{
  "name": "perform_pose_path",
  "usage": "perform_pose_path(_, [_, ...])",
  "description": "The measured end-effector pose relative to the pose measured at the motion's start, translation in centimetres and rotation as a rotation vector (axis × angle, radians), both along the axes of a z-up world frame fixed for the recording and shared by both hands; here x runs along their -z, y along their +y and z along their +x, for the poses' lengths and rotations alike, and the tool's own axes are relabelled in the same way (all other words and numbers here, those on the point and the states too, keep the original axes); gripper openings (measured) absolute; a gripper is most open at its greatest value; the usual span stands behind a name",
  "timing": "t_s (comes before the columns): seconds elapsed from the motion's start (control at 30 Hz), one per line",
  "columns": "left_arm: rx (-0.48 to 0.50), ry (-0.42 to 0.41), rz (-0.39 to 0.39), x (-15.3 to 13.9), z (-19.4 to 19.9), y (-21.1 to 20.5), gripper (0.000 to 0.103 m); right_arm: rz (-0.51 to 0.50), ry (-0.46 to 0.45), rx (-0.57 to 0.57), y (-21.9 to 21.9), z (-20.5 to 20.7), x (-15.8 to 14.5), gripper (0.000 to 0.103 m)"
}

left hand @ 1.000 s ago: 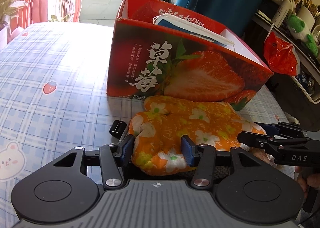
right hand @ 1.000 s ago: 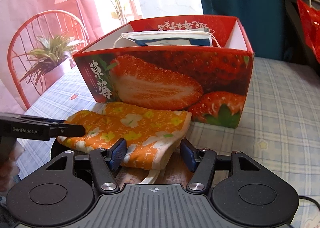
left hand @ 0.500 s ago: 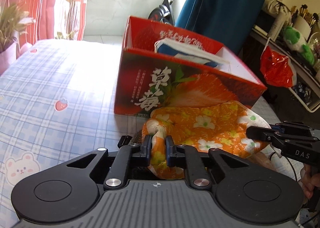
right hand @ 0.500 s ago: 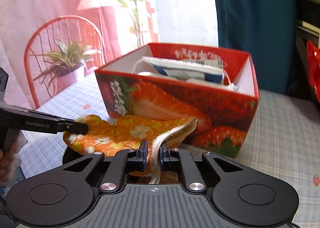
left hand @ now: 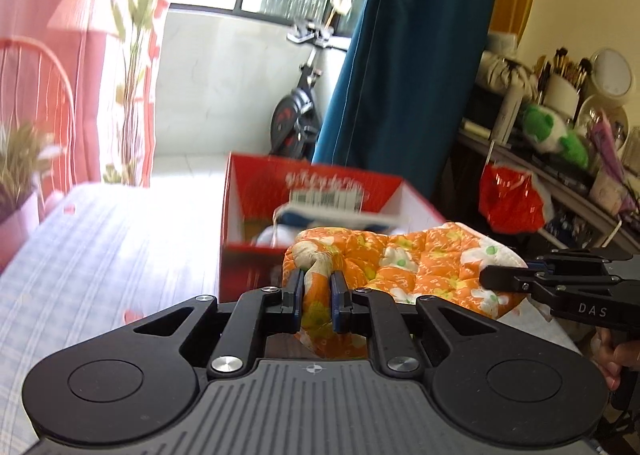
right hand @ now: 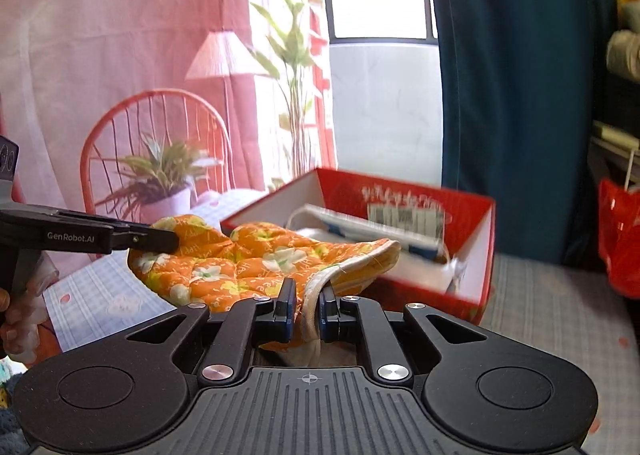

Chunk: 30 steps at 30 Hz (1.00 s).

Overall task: Organize soft objects
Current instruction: 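Lift the orange cloth with the left tool and carry it into the box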

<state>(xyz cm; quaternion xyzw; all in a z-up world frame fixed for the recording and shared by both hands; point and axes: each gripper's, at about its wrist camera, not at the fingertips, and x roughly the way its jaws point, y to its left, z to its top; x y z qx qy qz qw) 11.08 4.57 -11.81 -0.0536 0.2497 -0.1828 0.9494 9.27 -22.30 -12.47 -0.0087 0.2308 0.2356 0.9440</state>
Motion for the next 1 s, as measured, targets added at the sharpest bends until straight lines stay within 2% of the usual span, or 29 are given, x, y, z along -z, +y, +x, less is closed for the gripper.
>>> perform_pose_path(0.17, [-0.014, -0.049, -0.019, -1.2, 1.5, -1.3, 0.015, -0.026, -0.036, 0.015, -0.7, 1.8, -1.5, 0.01])
perform_pose_path(0.37, [-0.024, -0.11, 0.049, -2.2, 5.1, -3.2, 0.014, -0.05, -0.051, 0.042, -1.4, 6.0, -2.4, 0.01])
perform_pose_path(0.47, [-0.032, -0.108, 0.09, -2.2, 7.7, -3.9, 0.014, -0.05, -0.035, 0.063, -1.5, 9.0, -2.1, 0.01])
perform_pose_path(0.53, [-0.021, -0.073, 0.116, -1.8, 9.7, -4.4, 0.014, -0.051, -0.006, 0.077, -1.5, 11.0, -1.5, 0.01])
perform_pose_path(0.6, [0.017, 0.014, 0.12, -0.8, 12.0, -4.8, 0.014, -0.051, 0.032, 0.078, -1.3, 12.8, -0.4, 0.01])
perform_pose_path(0.73, [0.05, 0.166, 0.155, 2.1, 15.5, -5.3, 0.014, -0.059, 0.172, 0.101, -1.0, 15.9, 2.6, 0.01])
perform_pose_path(1.0, [0.105, 0.276, 0.301, 5.1, 18.7, -6.8, 0.014, -0.045, 0.354, 0.139, -0.9, 19.3, 6.3, 0.009])
